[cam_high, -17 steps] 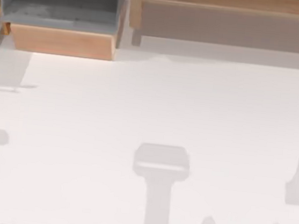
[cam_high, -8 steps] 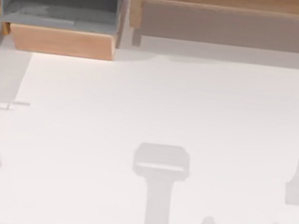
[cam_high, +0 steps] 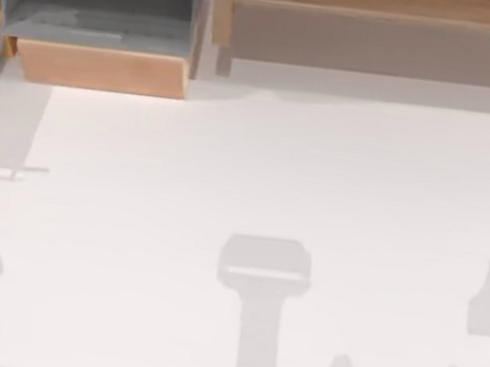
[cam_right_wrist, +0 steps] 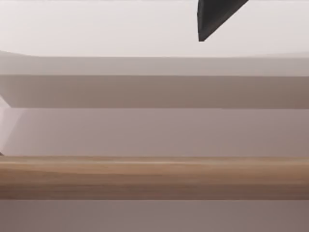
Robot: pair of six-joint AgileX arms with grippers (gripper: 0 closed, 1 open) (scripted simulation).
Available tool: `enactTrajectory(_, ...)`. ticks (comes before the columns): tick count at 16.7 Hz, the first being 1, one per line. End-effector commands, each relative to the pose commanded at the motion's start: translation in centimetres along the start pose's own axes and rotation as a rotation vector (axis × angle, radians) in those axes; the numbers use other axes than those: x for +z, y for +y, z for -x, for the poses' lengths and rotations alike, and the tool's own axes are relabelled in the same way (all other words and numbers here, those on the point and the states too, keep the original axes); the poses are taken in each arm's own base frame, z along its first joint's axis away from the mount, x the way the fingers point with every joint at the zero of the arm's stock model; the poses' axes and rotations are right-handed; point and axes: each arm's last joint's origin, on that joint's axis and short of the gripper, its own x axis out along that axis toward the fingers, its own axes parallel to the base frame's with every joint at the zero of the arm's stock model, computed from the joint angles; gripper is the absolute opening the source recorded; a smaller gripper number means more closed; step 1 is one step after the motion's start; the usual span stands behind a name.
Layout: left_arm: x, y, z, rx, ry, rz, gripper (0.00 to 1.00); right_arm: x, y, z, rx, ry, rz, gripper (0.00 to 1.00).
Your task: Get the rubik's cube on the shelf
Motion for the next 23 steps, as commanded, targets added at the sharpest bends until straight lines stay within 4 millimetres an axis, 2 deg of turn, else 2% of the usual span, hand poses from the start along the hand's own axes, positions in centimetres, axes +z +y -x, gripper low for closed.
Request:
enactTrajectory(5, 0.0, 0.0, 0.0, 0.0, 0.0, 0.0, 0.98, 0.0, 0.0, 0.0, 0.0, 0.0, 0.0, 1.0)
enactTrajectory(6, 0.0, 0.0, 0.0, 0.0, 0.0, 0.0, 1.0, 0.0, 0.0, 0.0, 0.0, 0.0, 0.0, 1.0)
enactTrajectory(14, 0.0, 0.0, 0.0, 0.001, -0.001, 0.0, 1.0, 0.0, 0.0, 0.0, 0.0, 0.0, 0.0, 1.0)
enactTrajectory(23, 0.0, 0.0, 2.0, 0.001, -0.001, 0.0, 1.0, 0.0, 0.0, 0.0, 0.0, 0.0, 0.0, 1.0)
